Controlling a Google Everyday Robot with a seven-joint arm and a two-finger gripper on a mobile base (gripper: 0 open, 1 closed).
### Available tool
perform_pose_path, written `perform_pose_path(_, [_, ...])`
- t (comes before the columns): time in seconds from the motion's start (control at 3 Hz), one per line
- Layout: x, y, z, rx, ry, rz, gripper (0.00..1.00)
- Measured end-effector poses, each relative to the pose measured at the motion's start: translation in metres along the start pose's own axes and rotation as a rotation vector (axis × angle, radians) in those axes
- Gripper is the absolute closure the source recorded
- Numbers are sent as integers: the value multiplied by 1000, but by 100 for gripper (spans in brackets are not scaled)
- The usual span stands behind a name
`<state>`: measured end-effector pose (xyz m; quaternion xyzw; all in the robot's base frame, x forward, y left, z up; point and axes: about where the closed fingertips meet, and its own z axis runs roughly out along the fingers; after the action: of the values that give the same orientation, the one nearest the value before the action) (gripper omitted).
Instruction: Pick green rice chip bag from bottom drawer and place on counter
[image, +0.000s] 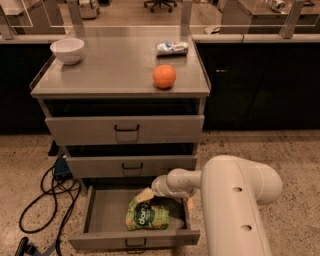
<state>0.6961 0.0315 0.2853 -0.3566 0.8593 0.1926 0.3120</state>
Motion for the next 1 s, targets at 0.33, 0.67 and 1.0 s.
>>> perform_pose_path(0.33, [12,4,-5,-55,5,1,0])
perform_pose_path(0.67, [67,46,-19,-205,7,-21,0])
perform_pose_path(1.0, [67,46,-19,-205,7,-21,0])
